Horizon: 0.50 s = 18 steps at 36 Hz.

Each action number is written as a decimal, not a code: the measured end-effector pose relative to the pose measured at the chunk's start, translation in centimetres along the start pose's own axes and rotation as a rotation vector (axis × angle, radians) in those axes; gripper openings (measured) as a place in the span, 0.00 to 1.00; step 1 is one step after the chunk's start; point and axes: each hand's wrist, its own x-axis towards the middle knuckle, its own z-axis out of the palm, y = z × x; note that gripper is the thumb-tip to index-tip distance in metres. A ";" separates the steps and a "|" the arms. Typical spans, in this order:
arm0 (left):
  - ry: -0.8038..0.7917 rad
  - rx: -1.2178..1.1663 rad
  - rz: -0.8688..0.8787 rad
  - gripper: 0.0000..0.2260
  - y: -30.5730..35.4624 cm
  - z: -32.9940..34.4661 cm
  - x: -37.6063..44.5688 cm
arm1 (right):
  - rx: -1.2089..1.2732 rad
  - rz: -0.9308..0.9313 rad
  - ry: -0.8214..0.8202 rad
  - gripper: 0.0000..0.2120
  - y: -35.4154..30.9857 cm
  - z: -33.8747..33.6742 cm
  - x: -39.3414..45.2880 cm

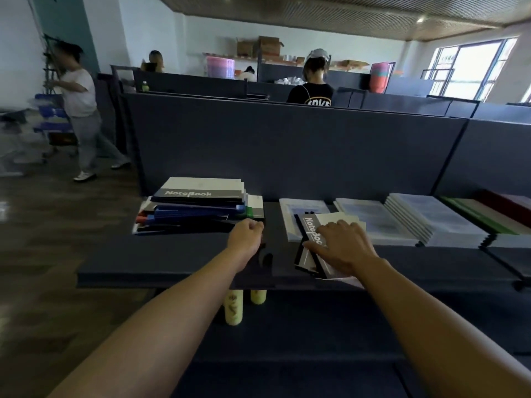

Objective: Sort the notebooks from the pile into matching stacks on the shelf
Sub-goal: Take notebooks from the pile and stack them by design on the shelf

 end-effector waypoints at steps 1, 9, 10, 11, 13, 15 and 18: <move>0.040 0.014 0.010 0.10 -0.2 -0.6 0.2 | 0.038 0.003 0.016 0.32 -0.8 -0.2 0.7; 0.281 0.152 0.100 0.11 -1.2 -5.6 2.6 | 0.127 -0.109 0.095 0.20 -7.8 -1.7 5.9; 0.298 0.218 0.125 0.11 -1.2 -6.1 2.9 | 0.143 -0.115 0.116 0.20 -8.5 -1.9 6.7; 0.314 0.295 0.152 0.12 -1.2 -6.7 3.1 | 0.164 -0.118 0.126 0.19 -9.2 -2.0 7.4; 0.340 0.468 0.201 0.12 -1.3 -7.9 3.6 | 0.210 -0.122 0.123 0.20 -10.4 -1.9 9.2; 0.353 0.618 0.255 0.13 -1.4 -8.9 3.8 | 0.244 -0.133 0.105 0.23 -11.5 -1.8 10.7; 0.371 0.763 0.324 0.17 -1.8 -10.0 3.9 | 0.266 -0.145 0.057 0.28 -12.8 -1.5 12.5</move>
